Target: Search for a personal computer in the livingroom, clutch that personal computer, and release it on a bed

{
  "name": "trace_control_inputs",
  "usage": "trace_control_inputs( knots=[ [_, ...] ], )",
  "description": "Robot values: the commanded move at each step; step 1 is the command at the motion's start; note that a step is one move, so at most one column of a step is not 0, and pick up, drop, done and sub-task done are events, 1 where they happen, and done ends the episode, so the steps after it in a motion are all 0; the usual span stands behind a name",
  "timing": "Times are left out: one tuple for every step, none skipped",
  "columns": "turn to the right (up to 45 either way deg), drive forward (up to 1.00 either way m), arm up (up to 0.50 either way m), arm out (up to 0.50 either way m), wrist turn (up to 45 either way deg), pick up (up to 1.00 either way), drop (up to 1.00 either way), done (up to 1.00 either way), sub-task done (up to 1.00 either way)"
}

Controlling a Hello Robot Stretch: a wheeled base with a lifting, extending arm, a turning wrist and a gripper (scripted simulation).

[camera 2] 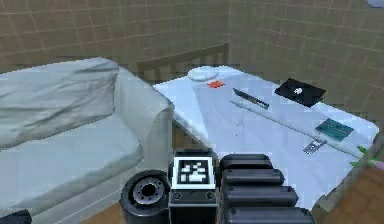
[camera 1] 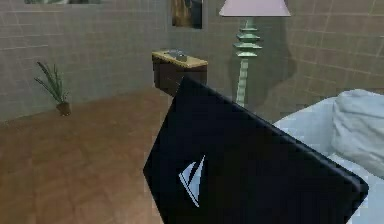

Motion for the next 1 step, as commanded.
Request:
trace_control_inputs(
  knots=[
    [45.0,0.0,0.0,0.0,0.0,0.0,0.0,0.0,0.0]
  ],
)
